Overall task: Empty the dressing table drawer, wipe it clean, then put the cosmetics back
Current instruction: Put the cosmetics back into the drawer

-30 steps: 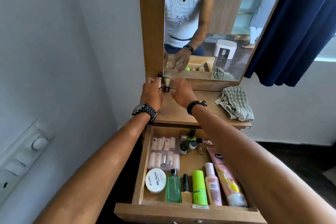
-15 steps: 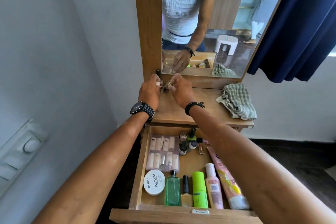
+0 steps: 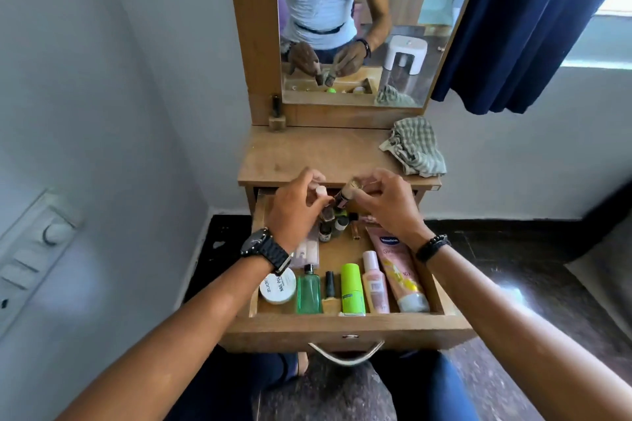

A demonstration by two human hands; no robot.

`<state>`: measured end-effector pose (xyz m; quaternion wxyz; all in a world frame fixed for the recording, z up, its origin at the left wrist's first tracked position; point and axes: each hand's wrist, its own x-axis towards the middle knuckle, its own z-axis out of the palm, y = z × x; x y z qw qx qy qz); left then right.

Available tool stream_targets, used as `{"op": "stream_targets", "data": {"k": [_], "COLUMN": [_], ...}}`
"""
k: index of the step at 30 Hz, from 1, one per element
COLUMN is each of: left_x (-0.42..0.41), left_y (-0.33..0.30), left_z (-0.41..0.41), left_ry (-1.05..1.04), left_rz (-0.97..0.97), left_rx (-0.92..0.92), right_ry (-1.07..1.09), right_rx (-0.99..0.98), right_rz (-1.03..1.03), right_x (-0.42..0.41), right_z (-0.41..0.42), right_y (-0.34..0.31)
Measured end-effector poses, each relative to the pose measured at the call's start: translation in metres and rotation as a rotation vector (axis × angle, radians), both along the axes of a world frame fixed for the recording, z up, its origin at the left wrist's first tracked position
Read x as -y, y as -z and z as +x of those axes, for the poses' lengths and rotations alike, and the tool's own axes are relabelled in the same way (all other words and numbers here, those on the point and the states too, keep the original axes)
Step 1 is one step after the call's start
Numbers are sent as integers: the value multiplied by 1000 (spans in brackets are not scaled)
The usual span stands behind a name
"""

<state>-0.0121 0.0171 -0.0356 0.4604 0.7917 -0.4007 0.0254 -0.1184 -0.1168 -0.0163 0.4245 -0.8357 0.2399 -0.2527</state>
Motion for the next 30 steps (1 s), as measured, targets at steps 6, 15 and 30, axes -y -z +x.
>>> {"op": "stream_targets", "data": {"k": [6, 15, 30], "left_x": [2, 12, 16], "left_y": [39, 62, 71], "left_z": [-23, -19, -15], "left_ry": [42, 21, 27], "left_rz": [133, 293, 393], "left_rx": [-117, -52, 17], "right_ry": [47, 5, 5], "right_rx": [-170, -355, -307], "right_rz": [-11, -12, 6], "right_x": [6, 8, -3], "right_z": [-31, -18, -5], "right_y": [36, 70, 72]}}
